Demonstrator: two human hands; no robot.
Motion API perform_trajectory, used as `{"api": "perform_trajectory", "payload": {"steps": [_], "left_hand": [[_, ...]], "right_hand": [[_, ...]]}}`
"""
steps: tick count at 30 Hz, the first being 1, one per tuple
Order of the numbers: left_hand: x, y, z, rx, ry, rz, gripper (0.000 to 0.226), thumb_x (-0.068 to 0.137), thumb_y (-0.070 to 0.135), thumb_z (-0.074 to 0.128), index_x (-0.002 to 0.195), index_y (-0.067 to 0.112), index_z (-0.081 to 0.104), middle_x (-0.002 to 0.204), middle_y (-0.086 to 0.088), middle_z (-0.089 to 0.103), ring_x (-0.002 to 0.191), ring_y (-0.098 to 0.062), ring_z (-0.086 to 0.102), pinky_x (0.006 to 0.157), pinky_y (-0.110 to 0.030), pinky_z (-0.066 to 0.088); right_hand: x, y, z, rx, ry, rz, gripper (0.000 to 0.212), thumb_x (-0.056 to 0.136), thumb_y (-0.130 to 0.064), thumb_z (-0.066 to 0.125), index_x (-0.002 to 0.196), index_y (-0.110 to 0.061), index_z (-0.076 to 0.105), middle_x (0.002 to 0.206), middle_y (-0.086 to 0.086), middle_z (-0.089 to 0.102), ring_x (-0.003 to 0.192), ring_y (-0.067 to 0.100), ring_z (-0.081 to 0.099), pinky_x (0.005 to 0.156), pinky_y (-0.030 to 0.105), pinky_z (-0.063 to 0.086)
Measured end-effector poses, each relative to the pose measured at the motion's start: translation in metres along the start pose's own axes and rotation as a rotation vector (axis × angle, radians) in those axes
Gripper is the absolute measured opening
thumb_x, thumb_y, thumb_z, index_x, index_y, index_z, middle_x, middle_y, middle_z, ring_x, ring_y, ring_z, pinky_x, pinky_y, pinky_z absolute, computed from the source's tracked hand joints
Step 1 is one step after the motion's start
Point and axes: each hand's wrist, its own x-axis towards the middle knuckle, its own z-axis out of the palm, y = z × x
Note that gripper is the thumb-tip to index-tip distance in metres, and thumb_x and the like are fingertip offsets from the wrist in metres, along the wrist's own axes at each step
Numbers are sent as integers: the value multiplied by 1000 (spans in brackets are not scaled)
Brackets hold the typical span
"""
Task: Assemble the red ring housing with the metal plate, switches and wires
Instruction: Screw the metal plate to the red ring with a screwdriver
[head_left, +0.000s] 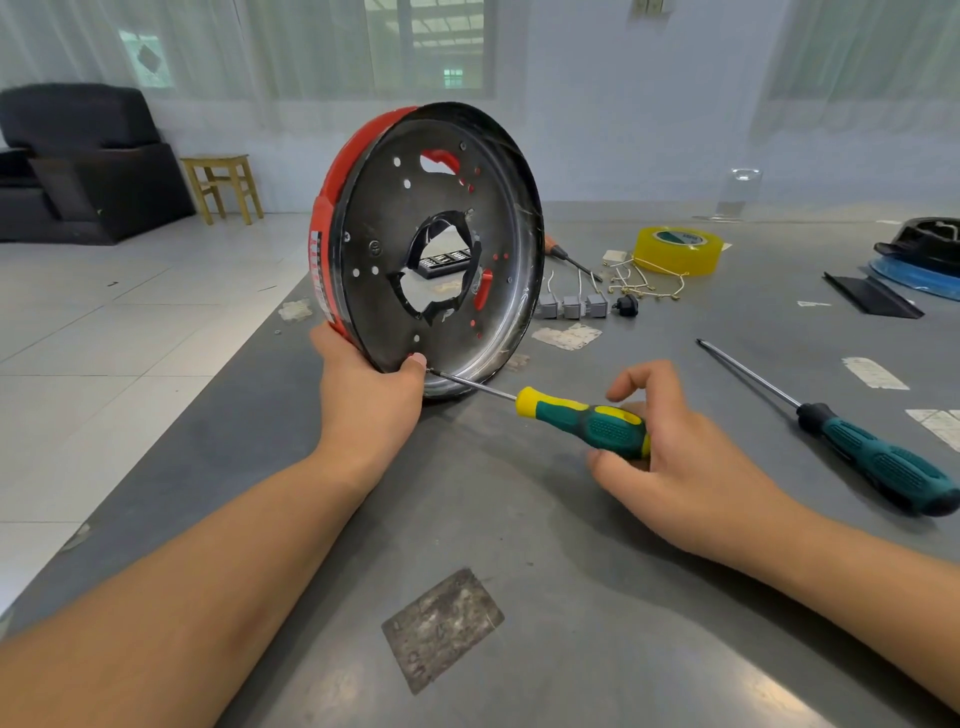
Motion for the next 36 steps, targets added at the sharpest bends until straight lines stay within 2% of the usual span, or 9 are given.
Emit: {"api": "perform_trajectory", "payload": {"steps": [2, 4, 9, 12, 16, 22, 28, 33, 36], "left_hand": [[0, 0, 0, 0, -2, -5, 51, 92, 15, 75, 121, 23, 34, 109, 16, 58, 100, -10, 63, 85, -29, 52], [0, -1, 1, 15, 3, 13, 50, 93, 15, 74, 120, 24, 34, 108, 19, 56, 96, 3, 59, 76, -17, 45], [-1, 0, 1, 40, 0, 25, 50, 92, 15, 74, 119, 26, 33, 108, 22, 56, 92, 9, 56, 64, 1, 39], [-1, -1, 0, 29, 4, 24, 50, 92, 16, 75, 118, 26, 33, 108, 20, 56, 93, 7, 57, 69, -7, 40], [1, -2, 0, 2, 12, 7, 50, 92, 16, 75, 120, 23, 34, 108, 17, 57, 97, 4, 57, 80, -25, 46], [1, -2, 0, 8, 7, 7, 51, 89, 13, 75, 119, 24, 34, 104, 17, 57, 91, 4, 57, 66, -13, 43], [0, 0, 0, 11, 3, 4, 58, 83, 4, 74, 120, 22, 33, 104, 12, 56, 88, 1, 57, 54, -1, 41], [-3, 1, -1, 24, -7, 34, 57, 83, 3, 74, 117, 23, 34, 102, 11, 55, 79, 13, 58, 55, -1, 41], [-4, 2, 0, 25, -9, 46, 56, 83, 3, 73, 116, 24, 33, 101, 12, 55, 83, 3, 57, 55, -2, 41]], "right_hand": [[0, 0, -2, -7, 0, -22, 34, 89, -51, 60, 103, -38, 32, 79, -4, 64, 65, 13, 55, 62, 47, 51], [0, -2, -2, -7, 51, -23, 32, 89, -67, 48, 100, -37, 41, 71, -3, 62, 64, 11, 56, 56, 41, 48], [2, -5, 1, 7, 127, 62, 63, 81, -83, 20, 93, -31, 54, 67, -3, 65, 61, 12, 58, 61, 48, 51], [1, -3, 2, 53, 64, 43, 43, 85, -76, 39, 112, -43, 35, 66, -5, 61, 59, 10, 57, 53, 37, 46], [2, 2, -1, 63, 38, -2, 32, 91, -54, 59, 105, -42, 34, 76, -4, 61, 66, 6, 58, 52, 26, 45], [2, -3, 0, -20, 108, 94, 72, 80, -87, 18, 87, -25, 54, 67, 1, 65, 66, 21, 61, 67, 51, 53], [0, -2, 0, 46, 17, 49, 37, 88, -65, 53, 108, -43, 30, 72, -10, 58, 61, -5, 57, 50, 16, 39], [0, -4, 2, -83, 73, 4, 53, 84, -81, 26, 94, -34, 50, 64, -4, 57, 57, 10, 54, 51, 34, 40], [1, -4, 4, -50, 102, -9, 59, 84, -82, 17, 86, -34, 51, 61, -3, 58, 58, 12, 55, 55, 39, 44]]}}
